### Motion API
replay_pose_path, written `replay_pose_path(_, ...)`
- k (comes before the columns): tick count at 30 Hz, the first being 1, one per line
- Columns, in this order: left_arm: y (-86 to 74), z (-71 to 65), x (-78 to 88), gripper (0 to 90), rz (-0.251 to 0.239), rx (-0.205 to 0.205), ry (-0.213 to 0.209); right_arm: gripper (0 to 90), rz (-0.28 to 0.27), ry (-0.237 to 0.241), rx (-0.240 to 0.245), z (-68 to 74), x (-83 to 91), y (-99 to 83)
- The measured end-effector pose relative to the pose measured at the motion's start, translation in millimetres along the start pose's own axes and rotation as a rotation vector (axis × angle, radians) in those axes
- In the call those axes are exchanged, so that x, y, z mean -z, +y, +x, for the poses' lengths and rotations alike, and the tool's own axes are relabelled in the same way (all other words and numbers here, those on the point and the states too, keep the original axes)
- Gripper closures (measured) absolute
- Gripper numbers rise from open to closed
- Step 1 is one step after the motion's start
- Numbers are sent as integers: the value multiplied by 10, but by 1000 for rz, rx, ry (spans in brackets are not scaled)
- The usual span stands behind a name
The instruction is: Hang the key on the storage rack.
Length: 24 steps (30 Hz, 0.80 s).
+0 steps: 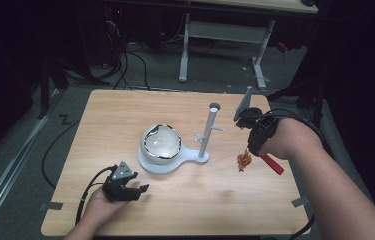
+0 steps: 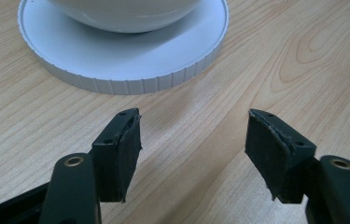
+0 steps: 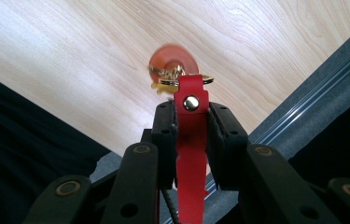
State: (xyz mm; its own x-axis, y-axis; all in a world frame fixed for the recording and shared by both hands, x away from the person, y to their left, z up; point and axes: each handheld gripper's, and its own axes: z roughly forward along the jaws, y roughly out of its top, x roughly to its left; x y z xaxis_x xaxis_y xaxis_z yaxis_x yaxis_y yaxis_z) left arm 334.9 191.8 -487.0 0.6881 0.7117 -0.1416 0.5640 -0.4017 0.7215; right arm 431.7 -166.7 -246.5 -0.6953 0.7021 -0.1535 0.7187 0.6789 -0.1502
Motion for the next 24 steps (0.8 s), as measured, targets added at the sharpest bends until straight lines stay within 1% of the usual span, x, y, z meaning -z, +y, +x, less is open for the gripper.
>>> replay_pose_path(1, 1, -2, -1, 361, 1, -1, 0, 743, 8, 6, -9, -19, 43, 16)
replay_pose_path(3, 0, -5, -4, 361, 2, -1, 0, 743, 9, 9, -5, -43, 72, 28)
replay_pose_path(5, 0, -5, -6, 361, 3, -2, -1, 743, 8, 9, -17, -53, 97, 34)
replay_pose_path(7, 0, -4, -5, 361, 3, -3, 0, 743, 8, 8, -12, -62, 106, 38)
replay_pose_path(8, 0, -2, -4, 361, 3, -2, -1, 744, 17, 27, -36, -76, 127, 43)
replay_pose_path(9, 0, -3, -4, 361, 2, -2, -1, 744, 13, 29, -32, -89, 133, 48)
replay_pose_path(12, 0, -5, -6, 361, 4, -3, -2, 743, 8, 34, -44, -106, 180, 73)
replay_pose_path(14, 1, -7, -7, 361, 5, -5, -2, 743, -2, 30, -38, -119, 226, 99)
replay_pose_path(15, 1, -7, -7, 362, 5, -5, -2, 743, -2, 30, -38, -119, 226, 99)
replay_pose_path(16, 1, -6, -13, 362, 8, -6, 0, 743, -11, 29, -42, -113, 265, 128)
replay_pose_path(19, 0, -4, -16, 362, 7, -4, 0, 743, -20, 29, -36, -107, 284, 166)
replay_pose_path(22, 0, -14, -9, 362, 6, -6, 0, 743, -27, 19, -35, -78, 293, 261)
replay_pose_path(24, -1, -13, -11, 363, 7, -5, -1, 743, -34, 17, -30, -70, 301, 288)
